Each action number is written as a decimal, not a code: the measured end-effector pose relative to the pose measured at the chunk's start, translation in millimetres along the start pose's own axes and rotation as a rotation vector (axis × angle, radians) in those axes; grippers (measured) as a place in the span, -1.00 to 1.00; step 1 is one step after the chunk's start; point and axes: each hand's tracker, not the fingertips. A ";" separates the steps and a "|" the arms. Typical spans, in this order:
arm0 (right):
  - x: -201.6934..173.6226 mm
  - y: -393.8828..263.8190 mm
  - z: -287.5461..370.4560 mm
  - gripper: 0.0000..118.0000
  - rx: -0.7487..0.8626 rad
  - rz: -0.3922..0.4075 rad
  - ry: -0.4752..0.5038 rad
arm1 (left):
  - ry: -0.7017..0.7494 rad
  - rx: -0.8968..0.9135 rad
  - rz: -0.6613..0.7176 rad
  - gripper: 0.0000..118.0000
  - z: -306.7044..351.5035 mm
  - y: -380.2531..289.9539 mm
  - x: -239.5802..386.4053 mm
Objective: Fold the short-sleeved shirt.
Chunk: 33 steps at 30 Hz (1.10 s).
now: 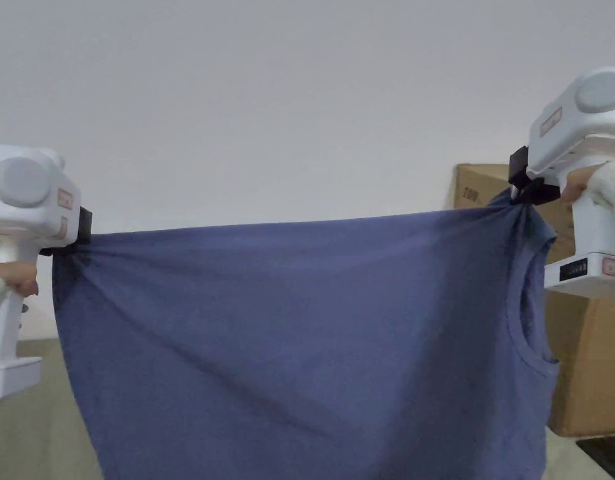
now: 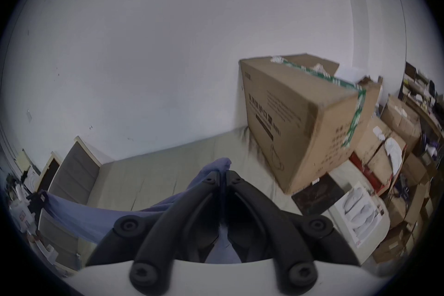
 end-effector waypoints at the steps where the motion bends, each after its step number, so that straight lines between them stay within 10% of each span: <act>1: -7.9 8.1 0.4 -0.94 0.019 0.023 0.000 | 0.024 0.030 0.019 -0.93 -1.8 9.6 -1.3; 16: -55.5 43.4 -11.3 -0.94 0.110 0.134 -0.010 | 0.141 0.122 -0.015 -0.93 -27.9 58.2 -12.7; 33: 8.1 -244.7 -268.8 -0.94 -0.525 0.048 -0.127 | 0.133 -0.442 0.041 -0.93 -236.8 -260.8 51.5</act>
